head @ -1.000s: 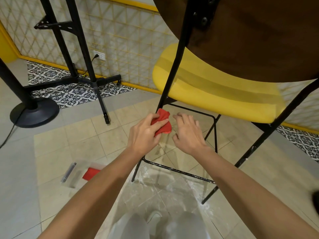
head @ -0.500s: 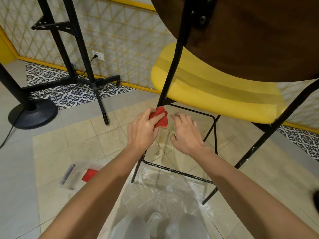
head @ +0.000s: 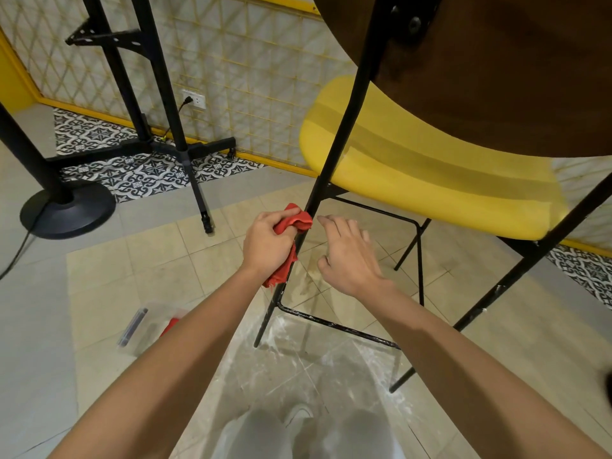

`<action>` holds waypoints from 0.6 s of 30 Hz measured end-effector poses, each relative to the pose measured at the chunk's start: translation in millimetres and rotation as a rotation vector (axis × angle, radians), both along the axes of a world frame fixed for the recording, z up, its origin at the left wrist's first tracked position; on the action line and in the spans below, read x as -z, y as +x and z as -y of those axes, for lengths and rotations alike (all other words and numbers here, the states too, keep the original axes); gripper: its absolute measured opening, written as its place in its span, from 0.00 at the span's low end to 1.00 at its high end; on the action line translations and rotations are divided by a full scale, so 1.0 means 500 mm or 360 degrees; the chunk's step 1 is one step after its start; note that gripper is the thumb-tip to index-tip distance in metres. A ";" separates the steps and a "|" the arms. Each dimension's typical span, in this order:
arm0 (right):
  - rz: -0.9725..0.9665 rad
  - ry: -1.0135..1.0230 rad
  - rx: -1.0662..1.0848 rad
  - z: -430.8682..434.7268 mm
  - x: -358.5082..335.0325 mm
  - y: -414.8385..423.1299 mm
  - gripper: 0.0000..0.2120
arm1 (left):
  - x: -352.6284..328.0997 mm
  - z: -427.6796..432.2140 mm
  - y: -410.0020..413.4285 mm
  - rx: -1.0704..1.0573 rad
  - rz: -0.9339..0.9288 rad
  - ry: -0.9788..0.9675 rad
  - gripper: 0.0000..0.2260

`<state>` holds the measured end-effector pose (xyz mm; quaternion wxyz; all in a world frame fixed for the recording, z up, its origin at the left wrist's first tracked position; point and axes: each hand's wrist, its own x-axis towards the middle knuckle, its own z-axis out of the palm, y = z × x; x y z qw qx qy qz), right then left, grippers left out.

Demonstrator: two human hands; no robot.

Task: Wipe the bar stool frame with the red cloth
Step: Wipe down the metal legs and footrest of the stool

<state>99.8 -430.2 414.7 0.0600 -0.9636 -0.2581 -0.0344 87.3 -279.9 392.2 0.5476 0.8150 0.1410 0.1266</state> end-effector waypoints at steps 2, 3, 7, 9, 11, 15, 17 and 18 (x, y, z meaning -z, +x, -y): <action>-0.0016 0.0022 0.0000 -0.005 0.006 0.001 0.32 | 0.014 -0.003 0.001 0.0069 -0.0057 -0.0171 0.15; -0.0026 0.0029 -0.0002 -0.007 0.010 0.001 0.32 | 0.025 -0.007 0.001 0.0090 -0.0093 -0.0231 0.15; -0.0083 0.0061 0.0008 -0.014 0.027 0.002 0.33 | 0.045 -0.017 0.001 0.0154 -0.0181 -0.0344 0.14; -0.0089 0.0059 0.0010 -0.015 0.036 0.004 0.33 | 0.040 -0.019 0.007 0.0128 -0.0126 -0.0420 0.14; -0.0094 0.0067 0.0004 -0.015 0.045 0.007 0.34 | 0.037 -0.013 0.010 0.0085 -0.0058 -0.0565 0.13; -0.0112 0.0082 0.0008 -0.011 0.053 0.009 0.34 | 0.067 0.006 -0.007 0.0031 -0.0150 -0.0689 0.13; -0.0125 0.0088 0.0002 -0.010 0.059 0.009 0.34 | 0.085 0.001 -0.011 0.0016 -0.0287 -0.0632 0.12; -0.0131 0.0093 0.0000 -0.010 0.061 0.009 0.34 | 0.088 -0.004 -0.009 0.0016 -0.0339 -0.0585 0.12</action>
